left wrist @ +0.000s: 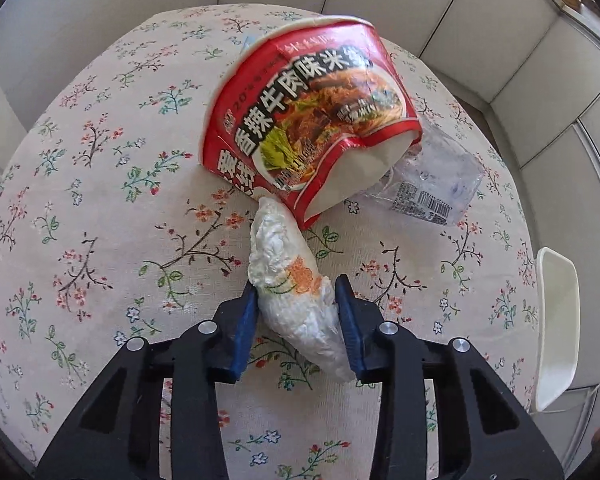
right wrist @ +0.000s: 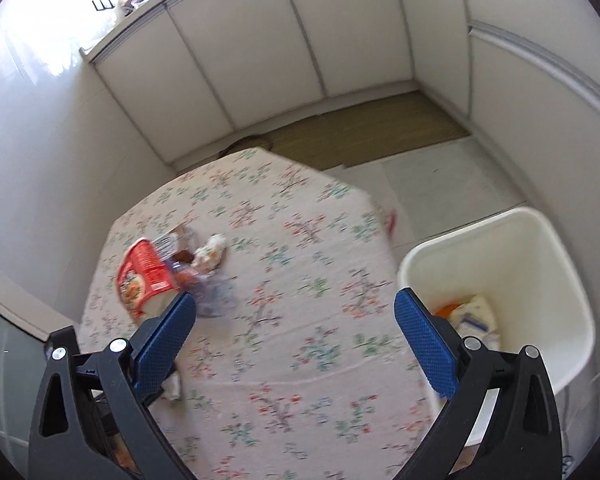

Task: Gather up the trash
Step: 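Grasp the white plastic bag with the left gripper, then grasp the red noodle cup with the right gripper while the left gripper holds the bag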

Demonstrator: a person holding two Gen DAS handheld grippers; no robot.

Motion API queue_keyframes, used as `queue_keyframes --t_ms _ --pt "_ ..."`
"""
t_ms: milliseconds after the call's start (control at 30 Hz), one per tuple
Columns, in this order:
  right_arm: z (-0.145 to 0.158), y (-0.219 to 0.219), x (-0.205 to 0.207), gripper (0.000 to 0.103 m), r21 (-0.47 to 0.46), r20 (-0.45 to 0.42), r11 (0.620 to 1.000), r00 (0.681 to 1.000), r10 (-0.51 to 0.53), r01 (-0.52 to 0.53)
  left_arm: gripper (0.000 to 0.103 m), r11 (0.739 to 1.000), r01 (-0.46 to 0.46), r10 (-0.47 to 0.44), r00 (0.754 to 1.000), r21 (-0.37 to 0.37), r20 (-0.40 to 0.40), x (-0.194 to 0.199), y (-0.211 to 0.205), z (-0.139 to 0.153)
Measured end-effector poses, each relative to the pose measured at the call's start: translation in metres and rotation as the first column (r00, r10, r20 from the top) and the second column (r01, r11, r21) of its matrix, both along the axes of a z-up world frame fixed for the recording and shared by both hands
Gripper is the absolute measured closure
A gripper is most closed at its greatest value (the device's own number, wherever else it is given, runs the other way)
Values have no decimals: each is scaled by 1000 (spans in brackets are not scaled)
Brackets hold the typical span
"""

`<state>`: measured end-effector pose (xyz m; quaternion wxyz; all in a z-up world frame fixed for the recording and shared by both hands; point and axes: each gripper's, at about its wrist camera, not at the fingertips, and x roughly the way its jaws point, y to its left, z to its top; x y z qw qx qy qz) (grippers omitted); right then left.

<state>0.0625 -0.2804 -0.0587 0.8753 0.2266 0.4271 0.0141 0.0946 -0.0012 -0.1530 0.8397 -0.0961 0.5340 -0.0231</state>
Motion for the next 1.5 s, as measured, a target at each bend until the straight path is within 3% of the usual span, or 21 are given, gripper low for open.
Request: queue_keyframes --t_ms 67,133,233,333,433,567,700,833,967,1000,1033,1133,1300,1367,1500 --pt "-15 14 12 6 156 -37 987 998 56 -49 67 1000 -2 2 999 -9 33 -4 12 17" --pt "-32 32 25 6 315 -74 945 991 116 -87 67 1000 -14 15 997 -20 74 -9 26 37" --pt "-45 62 42 6 417 -98 904 983 155 -101 67 1000 -16 19 988 -22 152 -18 44 79" --pt "-40 96 60 6 392 -64 909 982 180 -142 67 1000 -5 7 975 -9 224 -26 58 115" --pt "-25 123 81 6 293 -2 929 972 237 -226 67 999 13 -21 959 31 282 -33 71 144" --pt "-14 154 115 6 144 42 914 925 376 -378 67 999 -4 -13 940 48 341 -43 94 158" --pt "-23 182 144 6 12 22 853 853 521 -521 67 999 1 -12 950 37 312 -41 104 148" --pt "-38 194 156 6 10 -16 786 786 618 -618 67 999 -13 0 943 36 334 -39 109 153" --pt "-56 205 159 11 53 -31 741 740 671 -669 67 999 -12 0 945 36 328 -42 112 151" --pt "-58 209 158 15 37 -34 737 736 676 -675 67 999 -15 1 946 39 323 -41 113 150" --pt "-59 211 157 30 24 -47 734 733 679 -678 67 999 -20 6 947 40 320 -41 115 149" --pt "-56 214 153 44 62 -22 721 721 692 -690 67 999 -40 28 949 33 315 -42 120 149" --pt "-48 217 140 49 69 -15 720 721 693 -690 67 998 -63 53 946 22 320 -43 126 152" --pt "-44 216 135 59 71 -3 726 728 686 -684 67 998 -65 55 943 20 328 -44 127 154" --pt "-32 217 123 63 65 17 731 733 680 -679 67 997 -71 62 937 14 344 -46 129 160"
